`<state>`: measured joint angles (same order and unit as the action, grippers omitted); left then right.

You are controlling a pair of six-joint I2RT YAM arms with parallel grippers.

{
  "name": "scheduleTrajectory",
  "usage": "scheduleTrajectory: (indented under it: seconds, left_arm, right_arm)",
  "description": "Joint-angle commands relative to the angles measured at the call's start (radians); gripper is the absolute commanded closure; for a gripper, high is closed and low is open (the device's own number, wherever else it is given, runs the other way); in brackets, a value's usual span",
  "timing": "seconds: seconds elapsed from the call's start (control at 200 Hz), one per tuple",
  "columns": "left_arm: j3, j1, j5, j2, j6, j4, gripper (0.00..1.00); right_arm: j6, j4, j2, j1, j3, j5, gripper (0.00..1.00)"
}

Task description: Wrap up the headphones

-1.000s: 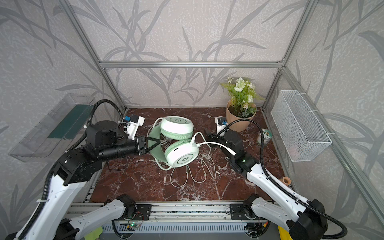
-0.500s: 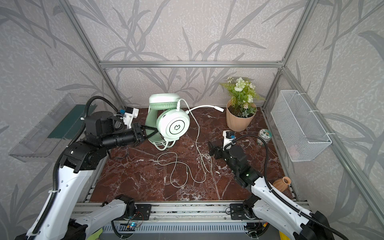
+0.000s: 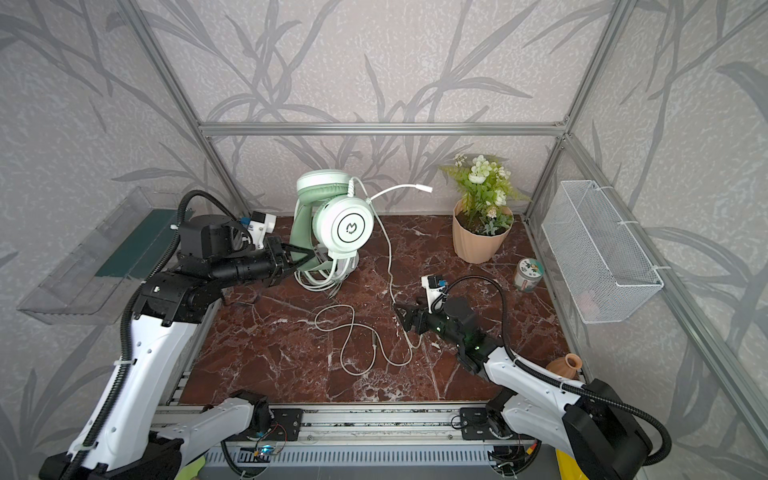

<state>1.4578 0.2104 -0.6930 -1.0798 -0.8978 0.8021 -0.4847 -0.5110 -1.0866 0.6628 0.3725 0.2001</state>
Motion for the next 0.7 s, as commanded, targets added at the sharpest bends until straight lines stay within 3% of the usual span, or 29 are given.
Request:
scheduleTrajectory:
  seconds: [0.0, 0.13, 0.23, 0.365, 0.485, 0.695]
  left_arm:
    - [0.049, -0.013, -0.049, 0.006, -0.045, -0.097, 1.0]
    - [0.038, -0.021, -0.052, 0.001, -0.062, -0.117, 1.0]
    - [0.031, -0.032, -0.055, 0.0, -0.073, -0.129, 1.0]
    - [0.019, -0.054, -0.058, 0.001, -0.088, -0.142, 1.0]
    - [-0.002, -0.089, -0.054, 0.007, -0.108, -0.147, 1.0]
    - [-0.058, -0.147, -0.023, 0.01, -0.142, -0.145, 1.0]
  right_arm:
    - [0.002, -0.065, -0.058, 0.05, -0.014, 0.029, 0.13]
    - [0.027, -0.076, -0.145, 0.11, -0.005, -0.014, 0.21]
    - [0.023, -0.074, -0.204, 0.122, 0.01, -0.027, 0.34]
    - [0.042, -0.061, -0.253, 0.152, 0.037, 0.002, 0.61]
    - [0.086, 0.012, -0.25, 0.228, 0.08, -0.041, 0.81]
    - [0.153, 0.17, -0.223, 0.403, 0.159, -0.099, 0.97]
